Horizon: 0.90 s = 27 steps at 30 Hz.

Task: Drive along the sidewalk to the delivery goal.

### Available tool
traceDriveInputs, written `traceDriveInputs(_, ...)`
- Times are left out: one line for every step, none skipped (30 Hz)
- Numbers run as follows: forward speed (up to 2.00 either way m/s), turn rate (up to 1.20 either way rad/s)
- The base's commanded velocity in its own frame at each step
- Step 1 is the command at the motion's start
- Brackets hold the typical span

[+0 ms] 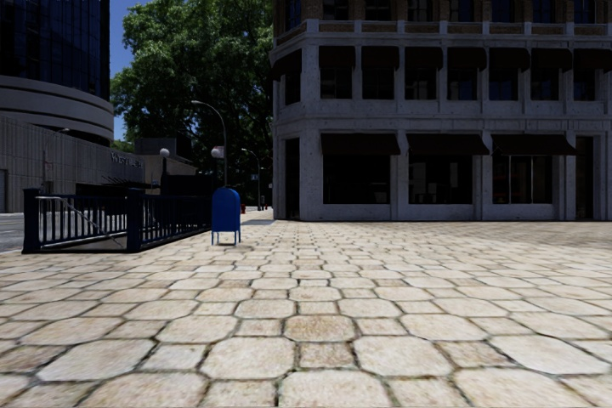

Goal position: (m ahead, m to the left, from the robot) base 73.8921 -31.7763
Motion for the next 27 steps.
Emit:
traceDriveInputs(1.48, 0.0)
traceDriveInputs(1.48, 0.0)
traceDriveInputs(1.48, 0.0)
traceDriveInputs(1.48, 0.0)
traceDriveInputs(1.48, 0.0)
traceDriveInputs(1.48, 0.0)
traceDriveInputs(1.48, 0.0)
traceDriveInputs(1.48, 0.0)
traceDriveInputs(1.48, 0.0)
traceDriveInputs(1.48, 0.0)
traceDriveInputs(1.48, 0.0)
traceDriveInputs(1.48, 0.0)
traceDriveInputs(1.48, 0.0)
traceDriveInputs(1.48, 0.0)
traceDriveInputs(1.48, 0.0)
traceDriveInputs(1.48, 0.0)
traceDriveInputs(1.48, 0.0)
traceDriveInputs(1.48, 0.0)
traceDriveInputs(1.48, 0.0)
traceDriveInputs(1.48, 0.0)
traceDriveInputs(1.48, 0.0)
traceDriveInputs(1.48, 0.0)
traceDriveInputs(1.48, 0.0)
traceDriveInputs(1.48, 0.0)
traceDriveInputs(1.48, 0.0)
traceDriveInputs(1.48, 0.0)
traceDriveInputs(1.48, 0.0)
